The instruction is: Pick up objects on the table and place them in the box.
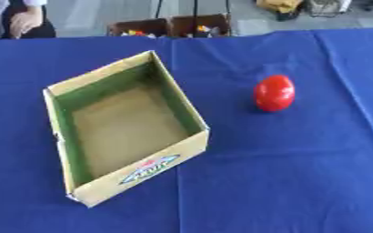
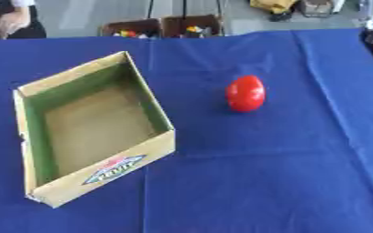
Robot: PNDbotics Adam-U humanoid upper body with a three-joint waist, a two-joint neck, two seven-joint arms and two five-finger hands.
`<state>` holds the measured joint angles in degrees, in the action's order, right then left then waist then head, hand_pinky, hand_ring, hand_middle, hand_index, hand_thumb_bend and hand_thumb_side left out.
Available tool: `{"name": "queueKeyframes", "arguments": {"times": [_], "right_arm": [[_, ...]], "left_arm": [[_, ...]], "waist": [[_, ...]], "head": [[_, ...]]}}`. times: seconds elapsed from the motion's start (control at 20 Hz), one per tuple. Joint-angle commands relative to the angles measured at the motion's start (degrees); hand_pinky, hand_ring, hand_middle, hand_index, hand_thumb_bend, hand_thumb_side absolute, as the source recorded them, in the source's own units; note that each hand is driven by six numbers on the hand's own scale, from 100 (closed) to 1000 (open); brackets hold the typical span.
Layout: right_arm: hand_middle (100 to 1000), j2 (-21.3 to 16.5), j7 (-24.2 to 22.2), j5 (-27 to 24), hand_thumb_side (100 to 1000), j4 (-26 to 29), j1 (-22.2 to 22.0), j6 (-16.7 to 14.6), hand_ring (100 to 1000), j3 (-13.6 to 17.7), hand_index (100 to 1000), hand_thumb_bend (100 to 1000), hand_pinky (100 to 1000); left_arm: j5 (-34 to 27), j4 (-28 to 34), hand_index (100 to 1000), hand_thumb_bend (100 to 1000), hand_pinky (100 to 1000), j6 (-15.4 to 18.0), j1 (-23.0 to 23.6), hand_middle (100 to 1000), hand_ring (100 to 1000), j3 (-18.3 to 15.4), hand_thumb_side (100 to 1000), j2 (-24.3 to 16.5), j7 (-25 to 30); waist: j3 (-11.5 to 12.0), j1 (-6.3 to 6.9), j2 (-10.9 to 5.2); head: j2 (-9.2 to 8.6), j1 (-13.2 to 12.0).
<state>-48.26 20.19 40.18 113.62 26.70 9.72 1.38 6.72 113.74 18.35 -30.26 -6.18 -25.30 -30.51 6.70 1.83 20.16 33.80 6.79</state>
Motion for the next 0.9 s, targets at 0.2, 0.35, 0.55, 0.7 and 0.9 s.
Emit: {"name": "queueKeyframes", "arguments": {"times": [0.2,0.35,0.55,0.7,0.9], "right_arm": [[829,-3.57,-19.05,8.50,978,0.97,5.79,6.36,807,-4.60,891,248,762],[836,-3.98,-27.50,11.84,976,0.97,7.83,7.27,810,-6.42,890,272,760],[843,-4.92,-37.56,15.09,967,0.97,9.61,7.29,817,-8.65,893,287,760],[841,-4.87,-42.46,16.02,963,0.97,10.65,8.18,809,-9.66,897,302,756],[842,-4.75,-45.64,16.54,981,0.97,10.72,9.98,805,-10.77,908,325,748]], "left_arm": [[-0.34,0.85,937,100,713,-0.08,-0.65,867,896,0.17,1000,-1.73,0.64],[-0.43,0.85,937,100,712,-0.11,-0.64,867,896,0.23,1000,-1.74,0.77],[-0.51,0.85,937,100,712,-0.11,-0.66,867,896,0.31,1000,-1.80,0.91],[-0.58,0.85,937,100,712,-0.11,-0.69,866,896,0.40,1000,-1.75,1.05],[-0.65,0.85,937,100,712,-0.11,-0.73,866,896,0.43,1000,-1.74,1.16]], "waist": [[0.19,-0.56,-2.63],[0.32,-0.63,-2.74],[0.44,-0.72,-2.85],[0.43,-0.78,-2.85],[0.54,-0.80,-2.78]], "head": [[0.00,0.51],[0.04,0.59],[0.06,0.76],[-0.05,0.83],[-0.13,0.75]]}}
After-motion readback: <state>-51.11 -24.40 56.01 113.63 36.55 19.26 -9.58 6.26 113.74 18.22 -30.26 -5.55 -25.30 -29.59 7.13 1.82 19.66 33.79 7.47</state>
